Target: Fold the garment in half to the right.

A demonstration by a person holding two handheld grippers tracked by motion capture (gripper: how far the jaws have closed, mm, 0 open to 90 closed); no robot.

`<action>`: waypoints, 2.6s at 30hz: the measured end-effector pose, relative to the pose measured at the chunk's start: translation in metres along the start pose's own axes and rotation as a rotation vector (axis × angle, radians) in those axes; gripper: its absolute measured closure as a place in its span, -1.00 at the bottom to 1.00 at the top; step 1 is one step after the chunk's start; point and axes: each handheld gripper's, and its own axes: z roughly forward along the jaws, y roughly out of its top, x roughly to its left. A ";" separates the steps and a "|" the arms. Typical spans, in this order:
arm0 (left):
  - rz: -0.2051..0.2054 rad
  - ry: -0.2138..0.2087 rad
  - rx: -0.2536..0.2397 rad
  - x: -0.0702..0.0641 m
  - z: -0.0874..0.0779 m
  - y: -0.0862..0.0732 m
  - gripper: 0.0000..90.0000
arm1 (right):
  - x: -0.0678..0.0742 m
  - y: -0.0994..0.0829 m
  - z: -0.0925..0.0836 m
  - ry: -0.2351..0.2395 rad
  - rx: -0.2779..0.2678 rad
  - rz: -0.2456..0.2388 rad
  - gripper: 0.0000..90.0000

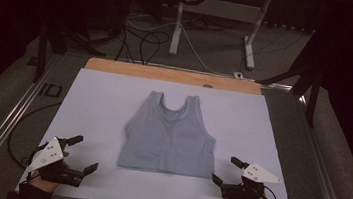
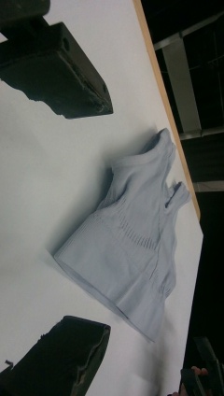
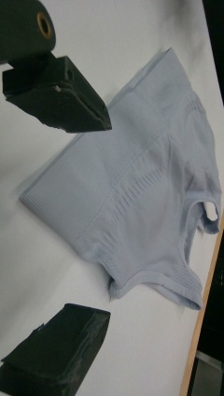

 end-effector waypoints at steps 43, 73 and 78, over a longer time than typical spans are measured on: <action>0.041 -0.103 0.041 -0.009 0.009 0.046 -1.00 | 0.019 0.065 0.000 0.016 -0.032 -0.064 -0.84; 0.017 -0.090 0.080 -0.010 0.030 0.080 -1.00 | 0.025 0.146 0.061 0.062 -0.084 -0.160 -0.83; 0.012 -0.079 0.104 -0.015 0.039 0.082 -1.00 | 0.025 0.154 0.076 0.070 -0.089 -0.163 -0.83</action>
